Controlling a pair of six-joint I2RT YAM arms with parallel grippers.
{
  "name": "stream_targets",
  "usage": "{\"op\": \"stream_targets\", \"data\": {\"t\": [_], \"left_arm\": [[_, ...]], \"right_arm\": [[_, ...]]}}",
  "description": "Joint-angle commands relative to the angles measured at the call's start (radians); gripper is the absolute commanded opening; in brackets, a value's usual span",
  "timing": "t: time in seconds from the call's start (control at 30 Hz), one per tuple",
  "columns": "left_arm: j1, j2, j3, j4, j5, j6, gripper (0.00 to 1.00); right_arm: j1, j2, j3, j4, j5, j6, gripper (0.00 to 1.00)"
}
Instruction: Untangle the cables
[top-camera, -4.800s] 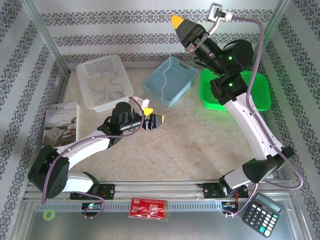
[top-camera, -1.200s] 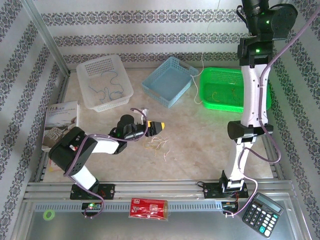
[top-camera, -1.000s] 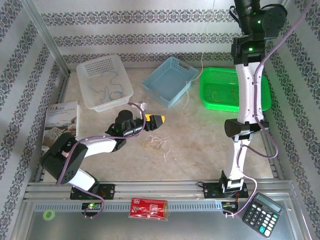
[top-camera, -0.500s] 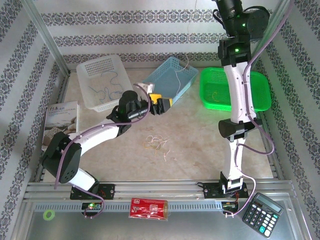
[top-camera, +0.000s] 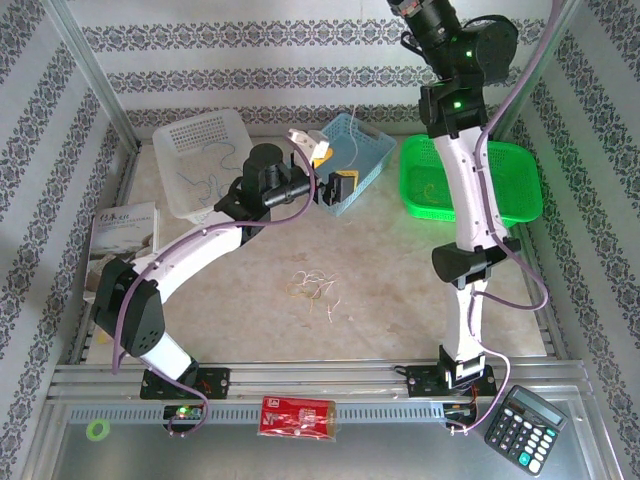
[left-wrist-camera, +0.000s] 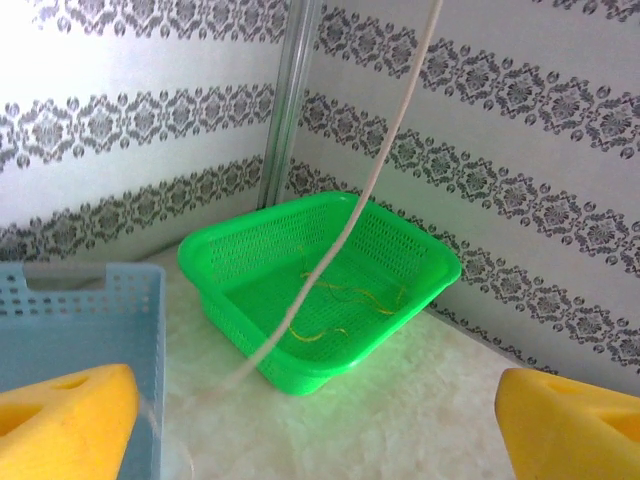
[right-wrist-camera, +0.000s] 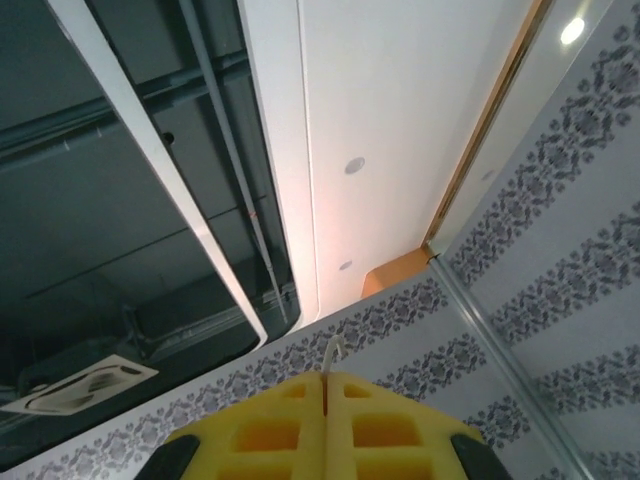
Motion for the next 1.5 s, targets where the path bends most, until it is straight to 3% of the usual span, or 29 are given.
{"op": "stream_targets", "data": {"t": [0.0,0.1,0.17,0.43,0.6,0.93,1.17,1.47], "left_arm": [[0.008,0.036,0.043,-0.005,0.026,0.023,0.93],[0.007,0.059,0.043,0.015,0.026,-0.006,0.88],[0.009,0.071,0.027,0.034,0.029,-0.023,0.78],[0.015,0.053,-0.078,0.125,-0.001,-0.087,0.00],[0.039,0.035,-0.024,0.086,-0.027,-0.104,0.00],[0.141,0.143,0.170,0.137,0.023,-0.248,0.00],[0.175,0.280,0.358,0.126,0.057,-0.267,0.00],[0.184,0.497,0.612,0.156,0.091,-0.264,0.00]], "right_arm": [[0.026,-0.032,-0.003,0.022,-0.048,-0.010,0.00],[0.033,-0.037,-0.003,0.020,-0.053,-0.010,0.00],[0.031,-0.044,-0.004,0.016,-0.050,-0.015,0.00],[-0.021,-0.083,-0.057,0.017,-0.063,-0.012,0.00],[-0.059,-0.170,-0.302,0.075,-0.091,-0.022,0.00],[-0.137,-0.368,-0.897,0.097,-0.058,-0.223,0.00],[-0.164,-0.334,-1.065,0.112,-0.071,-0.281,0.00],[-0.187,-0.247,-1.142,0.122,-0.090,-0.329,0.00]]}}
